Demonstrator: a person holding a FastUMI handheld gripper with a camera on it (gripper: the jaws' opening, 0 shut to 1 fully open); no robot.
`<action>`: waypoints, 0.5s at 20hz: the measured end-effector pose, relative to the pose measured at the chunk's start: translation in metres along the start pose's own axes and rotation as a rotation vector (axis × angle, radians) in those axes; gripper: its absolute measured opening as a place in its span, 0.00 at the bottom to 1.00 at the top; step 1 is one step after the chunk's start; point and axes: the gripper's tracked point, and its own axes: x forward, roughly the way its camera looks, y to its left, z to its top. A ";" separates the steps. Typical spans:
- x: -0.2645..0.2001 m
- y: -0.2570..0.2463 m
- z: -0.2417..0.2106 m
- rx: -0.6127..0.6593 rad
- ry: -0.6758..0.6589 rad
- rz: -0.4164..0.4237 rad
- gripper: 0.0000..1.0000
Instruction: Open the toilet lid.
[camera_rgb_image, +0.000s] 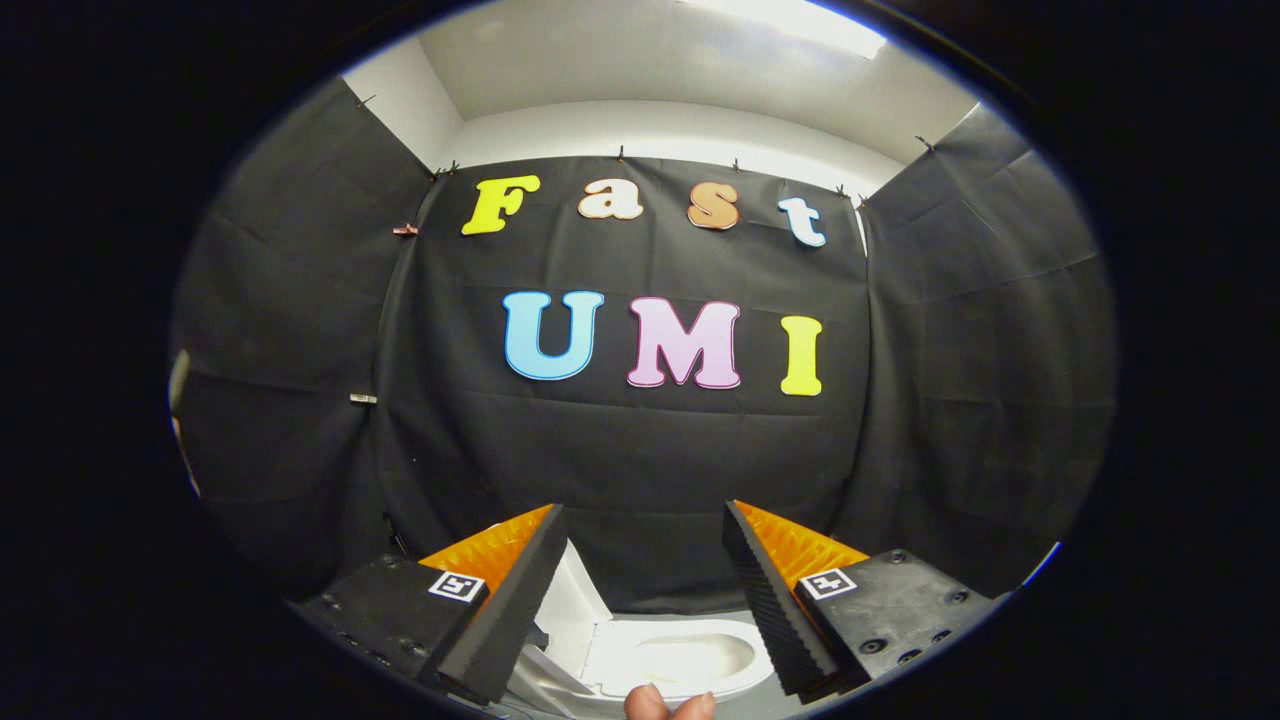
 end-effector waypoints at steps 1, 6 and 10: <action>0.000 0.000 -0.001 0.006 0.014 0.002 0.98; 0.000 0.002 0.007 0.026 0.015 0.008 0.98; 0.000 0.010 0.012 0.024 0.008 0.022 0.98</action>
